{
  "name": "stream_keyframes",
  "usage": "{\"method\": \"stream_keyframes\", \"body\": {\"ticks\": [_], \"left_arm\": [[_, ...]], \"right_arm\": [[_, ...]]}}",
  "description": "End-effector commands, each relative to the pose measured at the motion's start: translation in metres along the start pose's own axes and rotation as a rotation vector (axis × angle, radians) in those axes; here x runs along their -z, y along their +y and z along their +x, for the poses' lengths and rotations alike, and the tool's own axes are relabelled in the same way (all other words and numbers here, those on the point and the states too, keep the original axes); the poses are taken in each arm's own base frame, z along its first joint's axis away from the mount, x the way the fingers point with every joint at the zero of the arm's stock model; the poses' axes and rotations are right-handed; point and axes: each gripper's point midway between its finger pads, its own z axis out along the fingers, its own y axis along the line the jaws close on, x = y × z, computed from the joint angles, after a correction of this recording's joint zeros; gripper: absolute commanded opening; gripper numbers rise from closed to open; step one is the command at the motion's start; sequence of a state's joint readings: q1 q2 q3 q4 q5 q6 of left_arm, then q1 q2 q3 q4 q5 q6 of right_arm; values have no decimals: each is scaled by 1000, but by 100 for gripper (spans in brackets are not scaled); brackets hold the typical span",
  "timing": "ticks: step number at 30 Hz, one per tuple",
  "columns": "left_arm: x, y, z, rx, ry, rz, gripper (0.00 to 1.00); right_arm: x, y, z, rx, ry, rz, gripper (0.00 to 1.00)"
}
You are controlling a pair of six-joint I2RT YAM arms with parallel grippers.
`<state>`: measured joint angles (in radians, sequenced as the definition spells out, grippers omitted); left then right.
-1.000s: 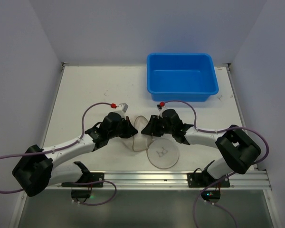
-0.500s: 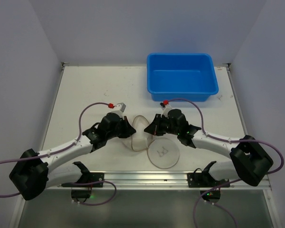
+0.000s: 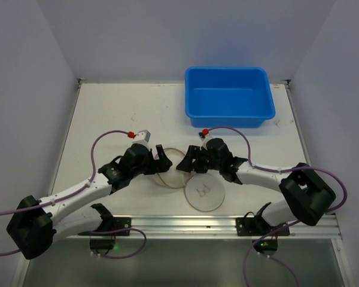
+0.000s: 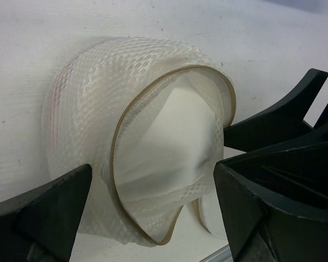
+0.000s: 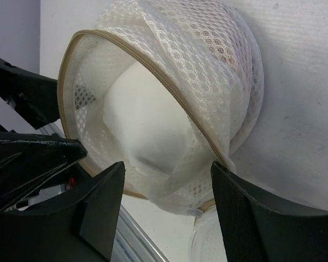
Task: Unzip the laundry bag and remove the bra
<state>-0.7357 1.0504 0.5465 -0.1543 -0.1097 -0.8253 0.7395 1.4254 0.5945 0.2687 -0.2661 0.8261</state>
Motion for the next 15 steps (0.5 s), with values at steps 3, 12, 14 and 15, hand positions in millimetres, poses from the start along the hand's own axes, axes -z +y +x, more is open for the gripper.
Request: {"method": "stream_keyframes", "body": {"ticks": [3,12,14,15], "left_arm": [[13,-5,-30,-7,-97,-40,98],[-1,18,-23,-25,-57,-137,92],[-4,22,-22,-27,-59,-145,90],[-5,25,-22,-22,-58,-150,88]], "right_arm": [[6,25,-18,37,-50,-48,67],[34,48,-33,126,-128,-23,66],[36,53,-37,144,-146,-14,66],[36,56,-36,154,-144,-19,66]]}}
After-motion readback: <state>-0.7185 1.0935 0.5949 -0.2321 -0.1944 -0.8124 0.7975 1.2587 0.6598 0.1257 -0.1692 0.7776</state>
